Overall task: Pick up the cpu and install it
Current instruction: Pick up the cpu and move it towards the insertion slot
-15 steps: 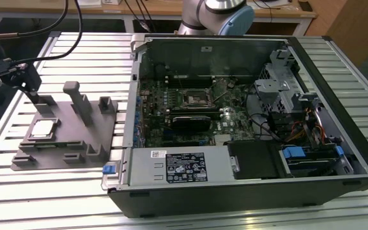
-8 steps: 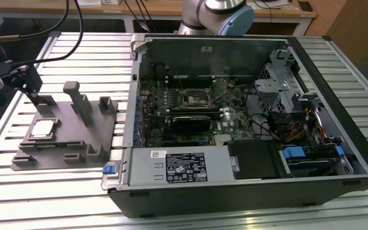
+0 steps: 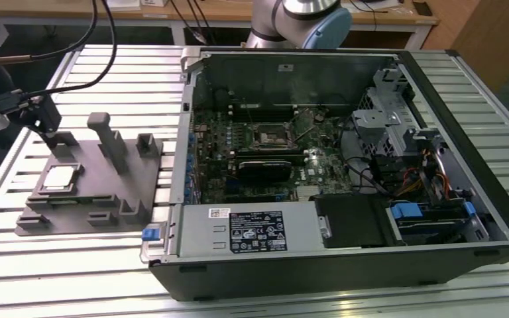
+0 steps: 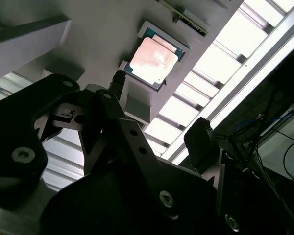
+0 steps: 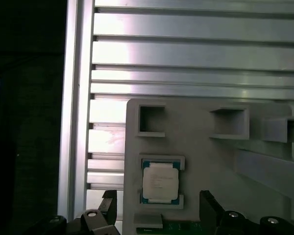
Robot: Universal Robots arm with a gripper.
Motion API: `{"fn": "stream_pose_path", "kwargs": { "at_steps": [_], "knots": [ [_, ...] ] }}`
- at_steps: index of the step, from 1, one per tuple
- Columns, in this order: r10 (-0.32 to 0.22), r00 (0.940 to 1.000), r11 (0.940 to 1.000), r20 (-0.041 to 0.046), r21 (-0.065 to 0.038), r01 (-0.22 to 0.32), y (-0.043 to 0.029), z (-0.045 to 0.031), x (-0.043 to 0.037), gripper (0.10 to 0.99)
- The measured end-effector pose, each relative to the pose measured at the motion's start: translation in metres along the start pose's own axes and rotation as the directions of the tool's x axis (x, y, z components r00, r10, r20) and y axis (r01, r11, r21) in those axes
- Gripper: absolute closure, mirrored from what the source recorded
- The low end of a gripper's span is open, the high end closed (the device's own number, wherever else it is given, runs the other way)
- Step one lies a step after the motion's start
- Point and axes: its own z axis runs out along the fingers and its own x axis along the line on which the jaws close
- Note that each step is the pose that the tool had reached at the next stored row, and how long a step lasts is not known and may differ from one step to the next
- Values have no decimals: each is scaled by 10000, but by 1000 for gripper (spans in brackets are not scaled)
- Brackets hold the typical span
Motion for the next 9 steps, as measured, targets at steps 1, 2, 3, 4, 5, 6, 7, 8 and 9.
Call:
{"fn": "stream_pose_path", "kwargs": {
  "at_steps": [1, 2, 3, 4, 5, 6, 7, 8, 9],
  "knots": [
    [0, 10000, 10000, 0, -10, 0, -3, 17, 0, 322],
    [1, 10000, 10000, 1, -17, -1, -6, 35, 1, 322],
    [1, 10000, 10000, 1, -19, -1, -9, 53, 1, 322],
    [-2, 10000, 10000, 1, -20, 2, -15, 71, 0, 322],
    [-28, 10000, 10000, 0, -20, 28, -31, 114, 1, 322],
    [-265, 9996, 9996, -13, -21, 265, -50, 185, 2, 322],
    [-290, 9996, 9996, -16, -20, 290, -52, 201, -4, 322],
    [-291, 9996, 9996, -16, -20, 291, -53, 219, -10, 322],
    [-291, 9996, 9996, -15, -21, 291, -54, 238, -15, 322]
  ]
}}
